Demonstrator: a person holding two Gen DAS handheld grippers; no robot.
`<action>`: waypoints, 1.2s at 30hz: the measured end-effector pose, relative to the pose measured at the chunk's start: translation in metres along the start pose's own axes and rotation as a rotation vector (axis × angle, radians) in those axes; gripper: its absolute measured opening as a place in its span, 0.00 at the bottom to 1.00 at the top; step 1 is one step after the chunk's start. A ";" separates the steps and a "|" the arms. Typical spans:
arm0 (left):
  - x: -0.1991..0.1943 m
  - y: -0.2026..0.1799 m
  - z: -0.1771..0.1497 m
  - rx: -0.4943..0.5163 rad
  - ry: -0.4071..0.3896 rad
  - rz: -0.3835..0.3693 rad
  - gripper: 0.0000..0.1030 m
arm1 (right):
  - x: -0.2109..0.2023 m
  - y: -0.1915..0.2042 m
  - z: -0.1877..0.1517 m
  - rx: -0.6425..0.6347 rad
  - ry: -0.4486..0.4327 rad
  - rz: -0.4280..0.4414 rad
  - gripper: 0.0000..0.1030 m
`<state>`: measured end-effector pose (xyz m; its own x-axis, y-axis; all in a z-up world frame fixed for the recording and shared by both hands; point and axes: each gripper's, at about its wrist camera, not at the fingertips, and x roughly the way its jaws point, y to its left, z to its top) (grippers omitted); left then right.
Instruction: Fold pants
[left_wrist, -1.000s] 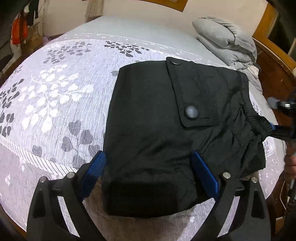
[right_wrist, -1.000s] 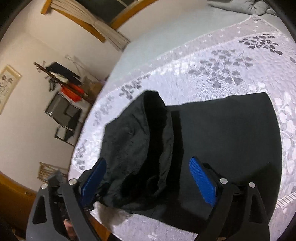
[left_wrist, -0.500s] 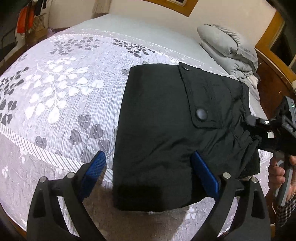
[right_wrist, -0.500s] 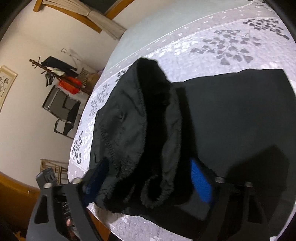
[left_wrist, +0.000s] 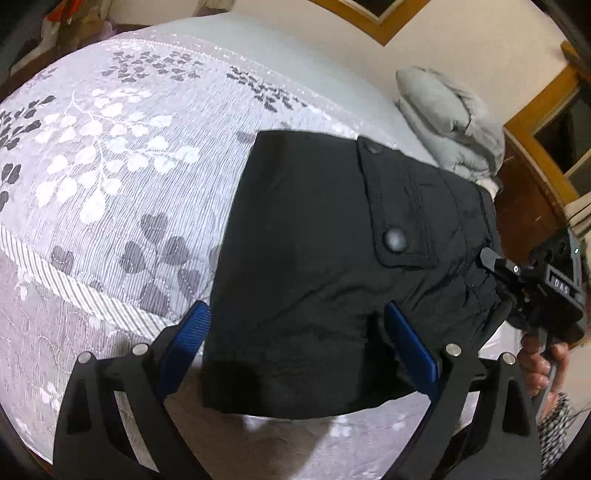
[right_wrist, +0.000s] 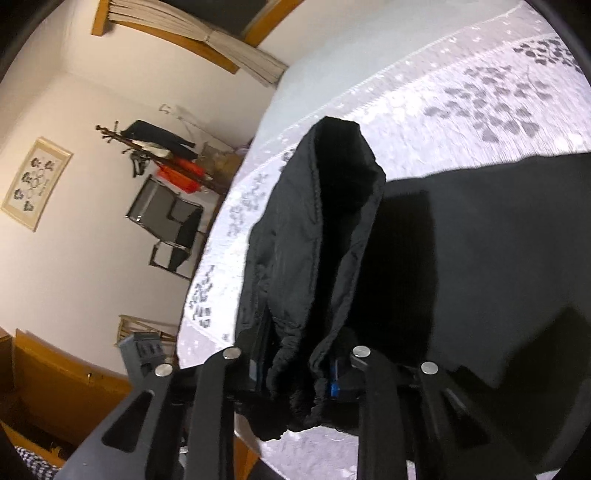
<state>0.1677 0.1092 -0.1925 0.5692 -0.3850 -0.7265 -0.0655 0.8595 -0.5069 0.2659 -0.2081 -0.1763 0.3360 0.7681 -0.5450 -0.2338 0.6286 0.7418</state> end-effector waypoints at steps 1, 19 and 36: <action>-0.002 -0.001 0.002 -0.004 -0.004 -0.004 0.92 | -0.003 0.003 0.001 -0.007 -0.002 0.001 0.23; 0.009 -0.060 0.005 0.110 0.015 -0.055 0.92 | -0.105 -0.003 0.015 -0.007 -0.124 -0.022 0.22; 0.040 -0.100 0.008 0.215 0.036 0.017 0.92 | -0.129 -0.076 0.005 0.125 -0.149 -0.093 0.23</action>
<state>0.2037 0.0106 -0.1665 0.5392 -0.3786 -0.7523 0.1035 0.9163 -0.3870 0.2455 -0.3556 -0.1605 0.4843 0.6750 -0.5567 -0.0839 0.6692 0.7384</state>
